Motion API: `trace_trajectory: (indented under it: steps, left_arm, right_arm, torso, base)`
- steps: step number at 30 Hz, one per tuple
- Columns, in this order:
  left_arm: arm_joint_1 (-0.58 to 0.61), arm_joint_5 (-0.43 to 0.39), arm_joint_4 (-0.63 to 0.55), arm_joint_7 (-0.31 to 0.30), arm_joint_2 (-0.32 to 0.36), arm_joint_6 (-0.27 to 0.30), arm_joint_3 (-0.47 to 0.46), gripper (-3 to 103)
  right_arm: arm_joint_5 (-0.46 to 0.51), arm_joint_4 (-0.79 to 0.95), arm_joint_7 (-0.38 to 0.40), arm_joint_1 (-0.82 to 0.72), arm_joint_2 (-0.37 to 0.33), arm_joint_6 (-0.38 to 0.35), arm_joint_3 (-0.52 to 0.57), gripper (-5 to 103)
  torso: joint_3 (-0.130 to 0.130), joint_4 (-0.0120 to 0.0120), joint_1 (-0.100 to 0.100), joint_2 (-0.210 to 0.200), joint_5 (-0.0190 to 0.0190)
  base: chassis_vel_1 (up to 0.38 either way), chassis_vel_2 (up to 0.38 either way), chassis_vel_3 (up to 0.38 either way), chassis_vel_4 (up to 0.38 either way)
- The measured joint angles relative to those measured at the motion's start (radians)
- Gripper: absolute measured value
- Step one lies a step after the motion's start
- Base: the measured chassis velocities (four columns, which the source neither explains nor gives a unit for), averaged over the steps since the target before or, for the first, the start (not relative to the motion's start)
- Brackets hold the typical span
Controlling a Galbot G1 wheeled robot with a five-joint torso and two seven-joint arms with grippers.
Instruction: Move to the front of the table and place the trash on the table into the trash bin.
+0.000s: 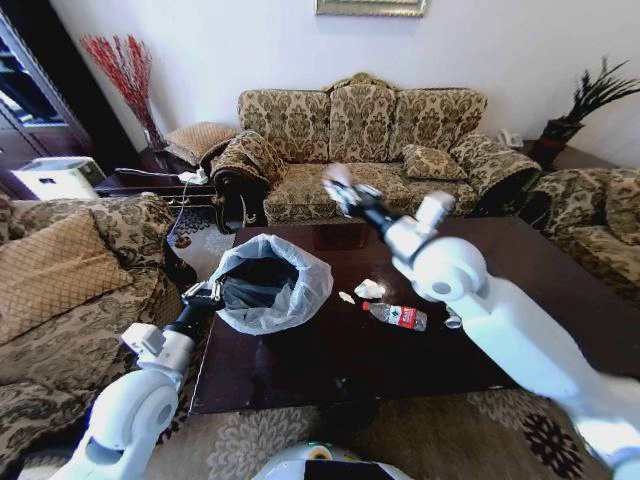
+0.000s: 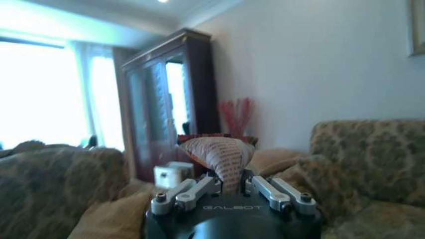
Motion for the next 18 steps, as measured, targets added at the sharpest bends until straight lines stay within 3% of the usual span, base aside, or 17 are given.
trace_trajectory:
  steps: [1, 3, 8, 13, 18]
  left_arm:
    - [0.000, 0.001, 0.000, 0.000, -0.001, 0.003, 0.002, 3]
    - [0.000, 0.001, -0.001, 0.000, -0.002, 0.004, 0.003, 3]
    - [-0.005, 0.000, -0.003, 0.000, 0.006, 0.008, 0.003, 3]
    - [-0.004, -0.001, -0.003, -0.001, 0.016, 0.010, -0.008, 3]
    - [-0.005, -0.002, -0.004, -0.002, 0.012, 0.010, -0.016, 3]
  right_arm:
    - [0.012, 0.013, -0.010, 0.032, -0.005, 0.001, -0.063, 10]
    - [0.016, 0.019, -0.013, 0.045, -0.004, 0.001, -0.087, 10]
    - [0.005, 0.017, -0.008, 0.106, 0.061, 0.031, -0.281, 10]
    - [-0.029, 0.007, 0.008, 0.106, 0.083, -0.023, -0.336, 8]
    - [-0.083, -0.005, 0.017, 0.063, 0.072, -0.055, -0.331, 30]
  torso:
    - [0.000, -0.0004, 0.000, 0.000, 0.0001]
    - [0.000, -0.0005, 0.000, 0.000, 0.0000]
    - [0.000, -0.0003, 0.000, 0.000, 0.0004]
    - [0.000, 0.0000, 0.000, 0.000, 0.0000]
    - [0.000, -0.0006, 0.000, 0.000, 0.0007]
  base:
    - [0.000, 0.000, 0.000, 0.000]
    - [0.000, 0.000, 0.000, 0.000]
    - [0.000, 0.000, 0.000, 0.000]
    - [0.000, 0.000, 0.000, 0.000]
    - [0.000, 0.000, 0.000, 0.000]
